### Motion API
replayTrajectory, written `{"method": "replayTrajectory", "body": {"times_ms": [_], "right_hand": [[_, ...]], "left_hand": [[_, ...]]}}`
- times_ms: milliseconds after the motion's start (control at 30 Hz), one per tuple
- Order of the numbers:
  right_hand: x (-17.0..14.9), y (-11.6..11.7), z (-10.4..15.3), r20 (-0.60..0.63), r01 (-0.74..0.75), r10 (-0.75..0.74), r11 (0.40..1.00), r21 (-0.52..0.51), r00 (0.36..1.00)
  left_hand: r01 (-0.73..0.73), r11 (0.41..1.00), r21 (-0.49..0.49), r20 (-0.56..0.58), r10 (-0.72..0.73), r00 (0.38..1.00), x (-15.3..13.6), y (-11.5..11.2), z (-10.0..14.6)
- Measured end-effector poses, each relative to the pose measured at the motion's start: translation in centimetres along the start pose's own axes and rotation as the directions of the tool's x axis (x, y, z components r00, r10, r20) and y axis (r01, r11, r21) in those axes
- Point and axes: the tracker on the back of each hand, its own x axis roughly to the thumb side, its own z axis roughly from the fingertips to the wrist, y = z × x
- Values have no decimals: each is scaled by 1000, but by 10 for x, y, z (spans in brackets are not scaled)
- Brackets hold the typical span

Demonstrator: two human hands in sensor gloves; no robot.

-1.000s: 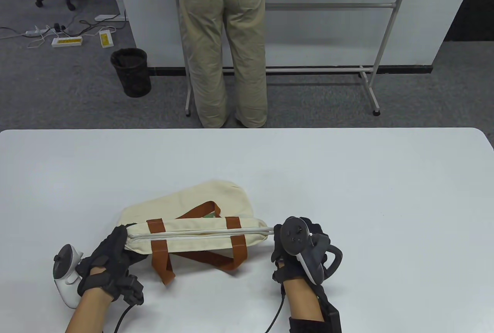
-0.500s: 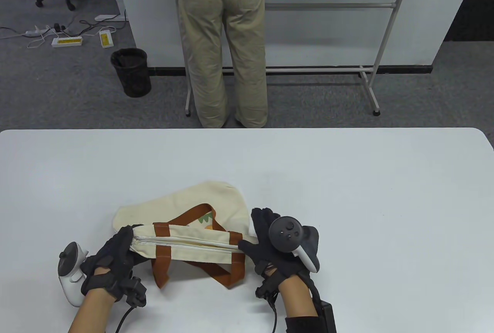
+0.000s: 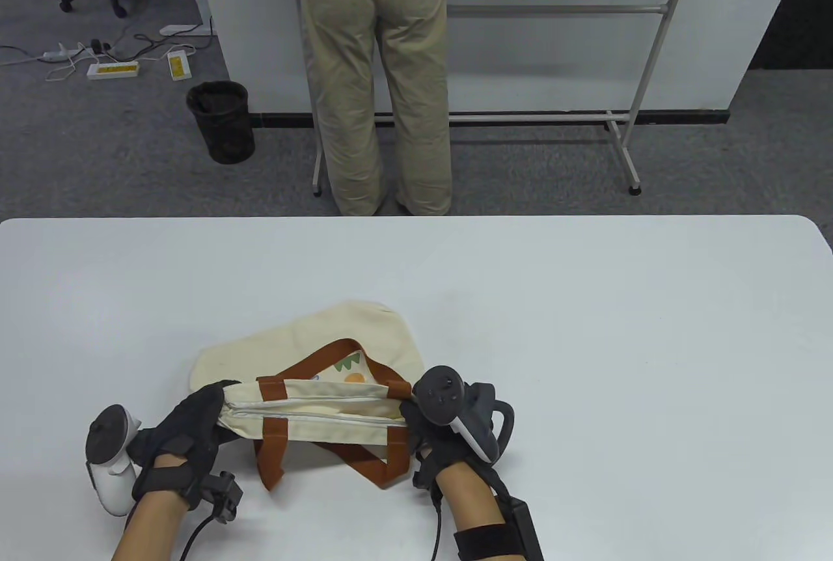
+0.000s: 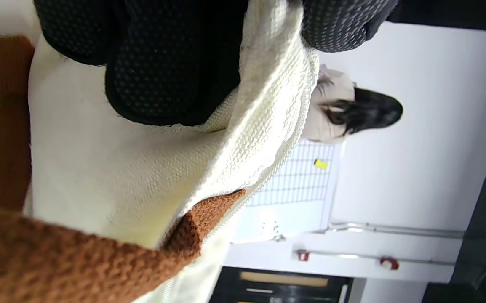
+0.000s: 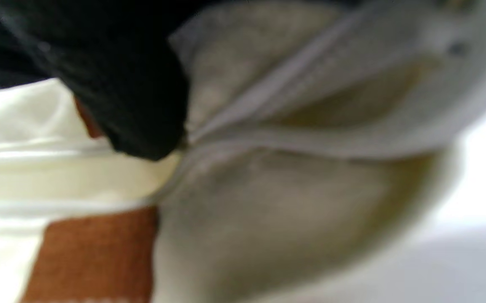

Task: Unzip the canvas bag

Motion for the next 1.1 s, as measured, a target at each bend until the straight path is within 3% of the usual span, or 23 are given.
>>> {"method": "replayTrajectory", "body": {"times_ms": [200,467,633,700,767,867,1000,1100], "right_hand": [[1,-14,7,-30,75,-84,971,-228,996],[2,-23,16,49,163,-156,917,-365,987],[-3,-20,18,128,303,-275,859,-413,953],[-5,-17,17,174,314,-265,858,-406,949],[-9,-13,15,228,337,-266,865,-372,936],[-12,-7,12,302,373,-283,878,-301,910],[-17,0,9,272,282,-216,930,-234,938],[-18,6,5,256,210,-173,970,-125,951]], "left_hand": [[105,994,28,44,-106,993,7,-4,1],[290,951,107,98,-300,949,15,-4,3],[410,897,165,79,-427,901,13,-2,3],[461,871,169,75,-477,875,13,-4,2],[543,815,202,-14,-552,834,11,-5,4],[578,804,139,-66,-575,816,4,-8,2],[573,818,53,-103,-566,818,-9,-11,-2],[635,771,51,-82,-630,772,-11,-12,-3]]}}
